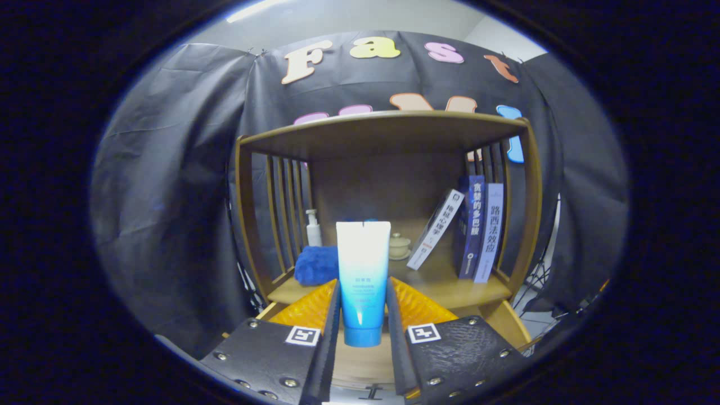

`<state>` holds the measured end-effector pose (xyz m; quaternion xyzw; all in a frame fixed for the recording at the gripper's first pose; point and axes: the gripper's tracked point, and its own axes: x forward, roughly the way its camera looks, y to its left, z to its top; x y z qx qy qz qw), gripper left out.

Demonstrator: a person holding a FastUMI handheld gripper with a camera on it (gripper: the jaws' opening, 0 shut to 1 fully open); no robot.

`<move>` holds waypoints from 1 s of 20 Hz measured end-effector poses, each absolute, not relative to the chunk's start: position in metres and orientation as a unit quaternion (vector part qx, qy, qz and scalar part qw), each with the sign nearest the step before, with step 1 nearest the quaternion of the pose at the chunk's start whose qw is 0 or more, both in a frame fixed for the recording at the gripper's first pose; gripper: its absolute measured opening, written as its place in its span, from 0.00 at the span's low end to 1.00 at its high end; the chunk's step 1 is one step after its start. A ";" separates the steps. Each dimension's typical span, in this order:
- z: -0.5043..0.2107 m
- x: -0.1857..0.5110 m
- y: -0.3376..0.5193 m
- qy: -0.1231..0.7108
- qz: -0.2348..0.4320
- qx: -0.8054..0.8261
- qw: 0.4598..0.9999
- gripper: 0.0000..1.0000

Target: Pull open the drawer, take out the items inside it, and place them on the countertop above the cabinet.

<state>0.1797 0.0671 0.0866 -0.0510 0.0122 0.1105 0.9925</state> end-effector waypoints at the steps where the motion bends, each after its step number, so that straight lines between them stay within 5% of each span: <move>1: 0.090 0.185 0.067 0.009 0.104 -0.055 0.993 0.42; 20: -0.040 0.350 0.063 0.134 0.054 0.004 0.990 0.43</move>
